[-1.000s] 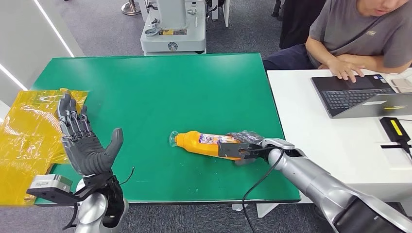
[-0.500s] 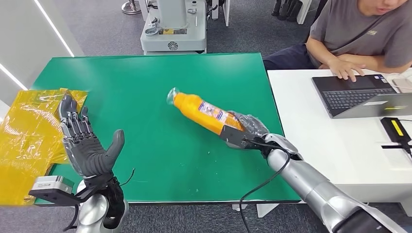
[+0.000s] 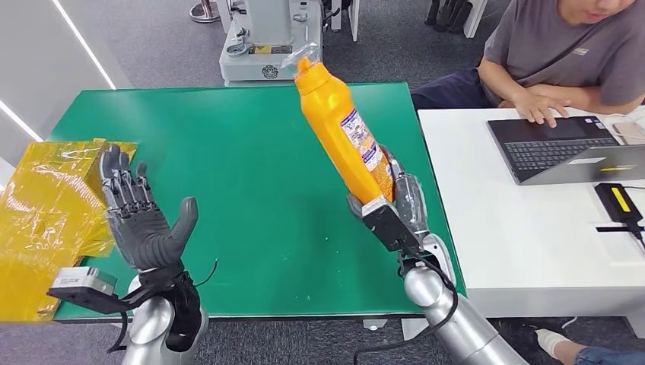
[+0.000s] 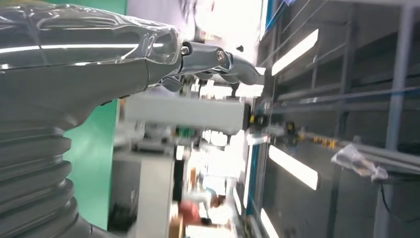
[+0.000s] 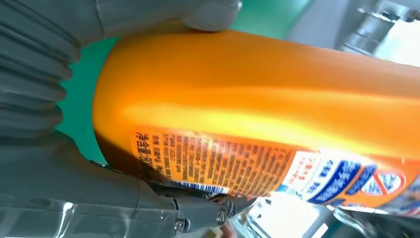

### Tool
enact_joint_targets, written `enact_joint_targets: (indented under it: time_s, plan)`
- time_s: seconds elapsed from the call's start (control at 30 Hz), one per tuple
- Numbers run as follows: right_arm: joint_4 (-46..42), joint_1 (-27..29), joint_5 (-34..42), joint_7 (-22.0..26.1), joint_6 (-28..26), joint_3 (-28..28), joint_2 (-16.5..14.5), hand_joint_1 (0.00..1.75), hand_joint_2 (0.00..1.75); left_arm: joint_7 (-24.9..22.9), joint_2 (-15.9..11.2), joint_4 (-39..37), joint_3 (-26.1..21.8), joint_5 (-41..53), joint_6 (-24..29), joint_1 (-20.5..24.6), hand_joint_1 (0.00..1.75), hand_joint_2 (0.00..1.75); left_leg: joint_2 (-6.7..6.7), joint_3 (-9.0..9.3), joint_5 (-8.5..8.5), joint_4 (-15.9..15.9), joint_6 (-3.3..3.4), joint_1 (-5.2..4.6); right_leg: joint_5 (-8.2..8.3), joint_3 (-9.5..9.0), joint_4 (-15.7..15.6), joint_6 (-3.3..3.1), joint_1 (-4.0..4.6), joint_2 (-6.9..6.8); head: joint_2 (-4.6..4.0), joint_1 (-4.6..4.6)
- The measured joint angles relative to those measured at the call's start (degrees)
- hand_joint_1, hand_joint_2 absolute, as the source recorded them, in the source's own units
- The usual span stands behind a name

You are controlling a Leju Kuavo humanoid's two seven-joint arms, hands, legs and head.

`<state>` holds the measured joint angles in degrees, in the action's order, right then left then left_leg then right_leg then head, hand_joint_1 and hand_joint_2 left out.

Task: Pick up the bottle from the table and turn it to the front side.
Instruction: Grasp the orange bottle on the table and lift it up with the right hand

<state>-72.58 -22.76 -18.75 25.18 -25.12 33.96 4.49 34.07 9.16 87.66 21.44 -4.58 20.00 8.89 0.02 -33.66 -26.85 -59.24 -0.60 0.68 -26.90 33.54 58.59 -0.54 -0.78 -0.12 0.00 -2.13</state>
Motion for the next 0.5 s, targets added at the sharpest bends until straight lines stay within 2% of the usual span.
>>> enact_joint_targets:
  time_s: [0.23,0.33,0.5]
  plan:
    - [-1.45,0.2,-1.33,1.97,-0.18,-0.26,-3.11,1.75,1.75,-3.8,-0.22,-2.84,0.97,-5.56,-7.2,4.04,0.0,1.75,0.0,0.0,0.04,0.0,-0.03,0.0,0.02,0.0,0.0,-0.01,0.0,0.01,0.0,0.0]
    - [-1.26,0.08,-1.85,3.55,2.31,-0.21,-3.65,1.75,1.75,-6.26,-0.44,-4.74,1.34,-7.84,-11.51,5.79,0.0,1.75,-0.01,-0.02,0.04,-0.01,-0.03,0.0,0.02,0.0,0.0,-0.01,0.0,0.0,0.0,-0.01]
    - [0.16,-0.8,-4.03,5.23,9.53,0.39,-4.61,1.75,1.75,-9.31,-0.35,-8.87,2.41,-8.3,-17.45,8.64,0.0,1.75,0.0,-0.02,0.04,-0.01,-0.03,0.0,0.02,0.01,0.0,-0.01,0.0,0.01,0.0,0.0]
